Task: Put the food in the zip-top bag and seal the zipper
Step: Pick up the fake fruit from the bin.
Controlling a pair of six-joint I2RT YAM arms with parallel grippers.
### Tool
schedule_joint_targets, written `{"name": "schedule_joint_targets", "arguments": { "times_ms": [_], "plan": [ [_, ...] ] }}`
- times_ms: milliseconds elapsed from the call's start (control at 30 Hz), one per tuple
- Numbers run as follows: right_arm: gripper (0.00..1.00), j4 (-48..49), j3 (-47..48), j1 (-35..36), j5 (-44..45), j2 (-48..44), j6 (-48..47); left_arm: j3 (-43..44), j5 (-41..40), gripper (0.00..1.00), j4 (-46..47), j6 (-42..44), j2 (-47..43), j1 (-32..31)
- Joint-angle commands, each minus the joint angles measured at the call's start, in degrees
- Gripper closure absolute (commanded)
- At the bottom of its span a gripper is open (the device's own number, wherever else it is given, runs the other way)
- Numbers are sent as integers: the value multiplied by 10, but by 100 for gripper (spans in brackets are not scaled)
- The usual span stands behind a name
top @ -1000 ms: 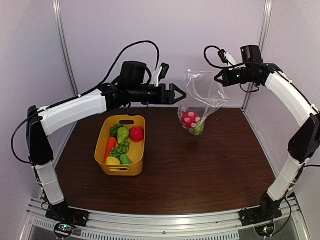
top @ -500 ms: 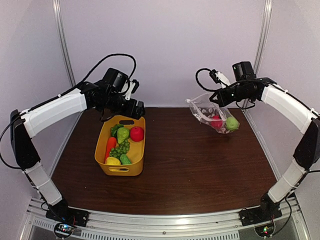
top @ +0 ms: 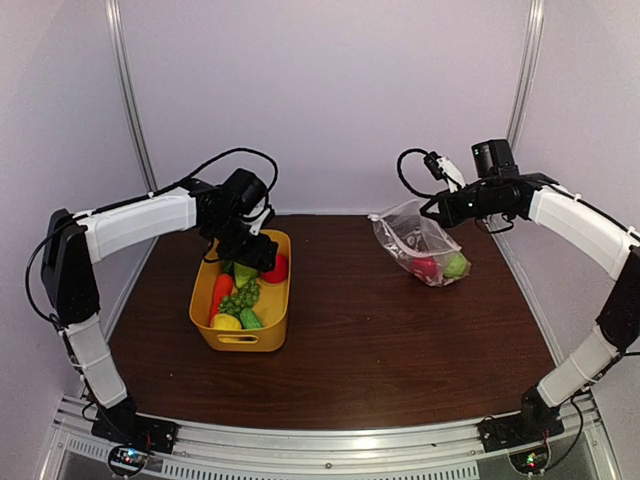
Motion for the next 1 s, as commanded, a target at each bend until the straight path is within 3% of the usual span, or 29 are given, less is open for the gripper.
{"name": "schedule_joint_targets", "arguments": {
  "times_ms": [0, 367, 967],
  "plan": [
    [100, 25, -14, -1, -13, -24, 7, 28, 29, 22, 48, 7, 45, 12],
    [100, 23, -29, 0, 10, -34, 0, 123, 46, 21, 63, 20, 145, 60],
    [100, 22, -19, -1, 7, -8, -1, 139, 87, 24, 99, -8, 214, 71]
  ]
}}
